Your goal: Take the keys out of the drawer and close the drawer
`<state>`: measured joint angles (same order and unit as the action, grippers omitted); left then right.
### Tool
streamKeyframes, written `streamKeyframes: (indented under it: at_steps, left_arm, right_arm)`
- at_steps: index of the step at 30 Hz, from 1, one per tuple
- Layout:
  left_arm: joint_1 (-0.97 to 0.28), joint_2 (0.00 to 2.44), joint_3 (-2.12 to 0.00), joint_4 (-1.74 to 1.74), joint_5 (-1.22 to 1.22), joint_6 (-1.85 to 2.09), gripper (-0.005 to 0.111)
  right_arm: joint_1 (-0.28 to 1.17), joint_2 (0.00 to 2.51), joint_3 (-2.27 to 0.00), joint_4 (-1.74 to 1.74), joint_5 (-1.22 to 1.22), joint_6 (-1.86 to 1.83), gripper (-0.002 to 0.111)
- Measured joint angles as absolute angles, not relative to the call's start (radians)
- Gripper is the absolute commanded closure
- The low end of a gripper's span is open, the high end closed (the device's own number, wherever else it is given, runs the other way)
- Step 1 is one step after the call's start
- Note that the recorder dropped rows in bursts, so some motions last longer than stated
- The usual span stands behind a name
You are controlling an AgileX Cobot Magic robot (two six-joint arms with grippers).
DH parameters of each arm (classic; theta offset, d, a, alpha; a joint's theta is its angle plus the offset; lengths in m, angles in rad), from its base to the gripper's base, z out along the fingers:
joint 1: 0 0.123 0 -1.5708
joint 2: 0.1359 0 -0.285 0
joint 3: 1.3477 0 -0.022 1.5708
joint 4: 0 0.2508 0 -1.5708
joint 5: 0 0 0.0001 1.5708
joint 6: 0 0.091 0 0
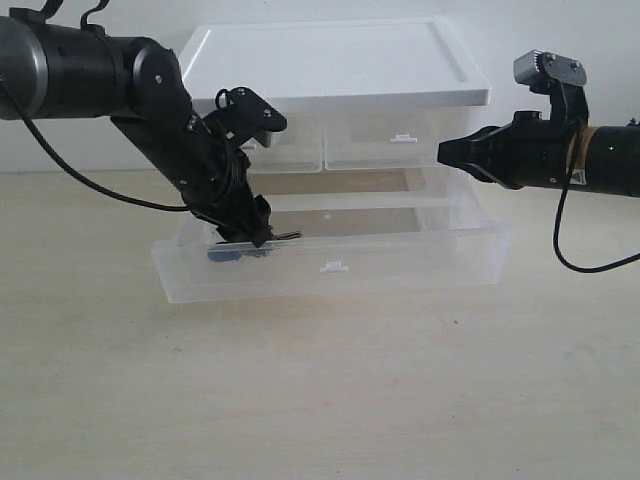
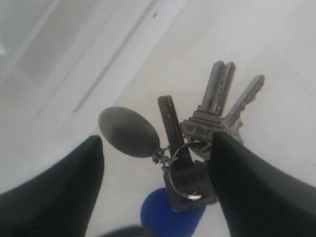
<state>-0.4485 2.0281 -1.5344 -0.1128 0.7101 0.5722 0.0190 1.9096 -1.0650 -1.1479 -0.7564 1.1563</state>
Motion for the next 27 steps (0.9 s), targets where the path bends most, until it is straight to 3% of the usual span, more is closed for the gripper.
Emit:
streamKeyframes:
  at_steps: [11, 14, 18, 27]
  left_arm:
    - [-0.441, 2.036, -1.543, -0.222, 0.744, 0.57, 0.051]
    - [-0.441, 2.038, -1.543, -0.236, 0.75, 0.57, 0.066]
    - [-0.441, 2.043, -1.543, -0.25, 0.769, 0.57, 0.099]
    - [-0.443, 2.021, -1.541, -0.21, 0.718, 0.639, 0.102]
  right_arm:
    - [0.019, 1.91, -1.065, -1.15, -0.755, 1.156, 0.108]
    - [0.019, 1.91, -1.065, -1.15, -0.755, 1.156, 0.108]
    - [0.019, 1.91, -1.065, -1.15, -0.755, 1.156, 0.108]
    - [0.019, 1.91, -1.065, -1.15, -0.753, 1.156, 0.108]
